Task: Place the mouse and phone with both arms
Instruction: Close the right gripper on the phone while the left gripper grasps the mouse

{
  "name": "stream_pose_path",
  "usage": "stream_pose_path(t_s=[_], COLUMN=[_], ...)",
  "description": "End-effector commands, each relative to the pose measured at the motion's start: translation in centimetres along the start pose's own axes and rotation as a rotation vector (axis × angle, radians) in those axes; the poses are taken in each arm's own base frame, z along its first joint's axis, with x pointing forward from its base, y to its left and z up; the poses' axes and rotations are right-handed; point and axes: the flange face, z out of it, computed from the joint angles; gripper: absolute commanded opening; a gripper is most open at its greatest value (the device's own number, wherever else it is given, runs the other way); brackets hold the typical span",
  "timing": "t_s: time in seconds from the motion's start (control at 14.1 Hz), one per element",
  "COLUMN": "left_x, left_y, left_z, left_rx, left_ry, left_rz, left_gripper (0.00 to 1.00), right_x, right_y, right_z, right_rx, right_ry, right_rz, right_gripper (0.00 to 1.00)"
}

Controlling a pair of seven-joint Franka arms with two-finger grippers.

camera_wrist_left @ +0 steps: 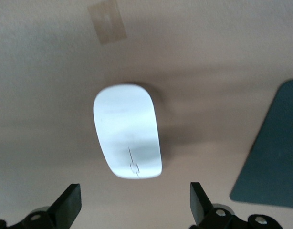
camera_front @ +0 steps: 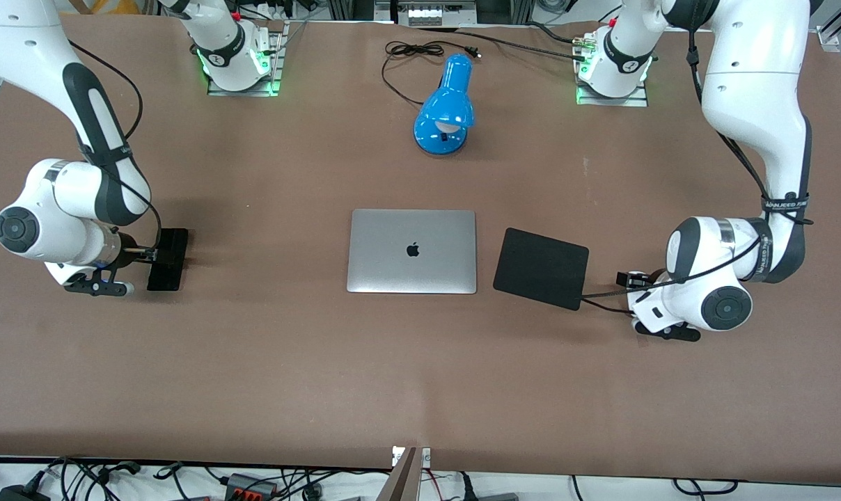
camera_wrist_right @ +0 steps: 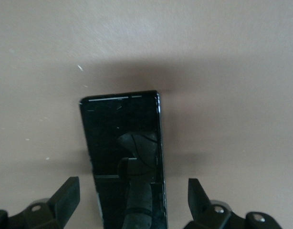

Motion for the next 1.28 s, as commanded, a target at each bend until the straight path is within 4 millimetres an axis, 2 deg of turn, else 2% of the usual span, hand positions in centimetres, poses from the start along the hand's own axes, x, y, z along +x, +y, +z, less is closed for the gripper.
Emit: stream_pose_path(t_s=[0.0, 0.07, 0.21, 0.28, 0.43, 0.64, 0.85, 0.92, 0.99, 1.21], left_x=[0.8, 0.9, 1.3, 1.4, 1.4, 1.2, 1.1, 1.1, 1.1, 0.8], left_y=[-0.4, -0.5, -2.3, -2.6, -2.5, -1.4, -1.3, -1.3, -1.3, -0.8], left_z=[0.2, 0.8, 2.2, 2.8, 3.2, 4.5, 4.6, 4.7, 4.6, 4.0], left_rx=[-0.011, -0.010, -0.016, -0.020, -0.023, -0.078, -0.114, -0.115, -0.114, -0.114], left_ry=[0.046, 0.055, 0.076, 0.067, 0.061, 0.044, 0.045, 0.042, 0.044, 0.019], left_rz=[0.020, 0.044, 0.067, 0.072, 0.072, 0.064, 0.049, 0.051, 0.051, 0.060], left_gripper=[1.00, 1.00, 1.00, 1.00, 1.00, 1.00, 0.99, 0.94, 0.85, 0.35], right_x=[0.0, 0.1, 0.1, 0.1, 0.1, 0.1, 0.2, 0.2, 0.2, 0.2], right_y=[0.1, -0.1, -0.2, -0.4, -0.9, -1.1, -1.3, -1.3, -1.3, -1.0], right_z=[1.5, 1.7, 2.3, 2.9, 3.7, 4.1, 4.5, 4.5, 4.5, 4.4], right_rx=[0.041, 0.057, 0.068, 0.069, 0.068, 0.067, 0.063, 0.062, 0.062, 0.064], right_ry=[-0.001, 0.001, -0.007, -0.016, -0.026, -0.034, -0.040, -0.040, -0.040, -0.038], right_rz=[0.039, 0.051, 0.060, 0.057, 0.044, 0.040, 0.026, 0.024, 0.024, 0.032], right_gripper=[1.00, 1.00, 1.00, 1.00, 1.00, 1.00, 1.00, 1.00, 1.00, 1.00])
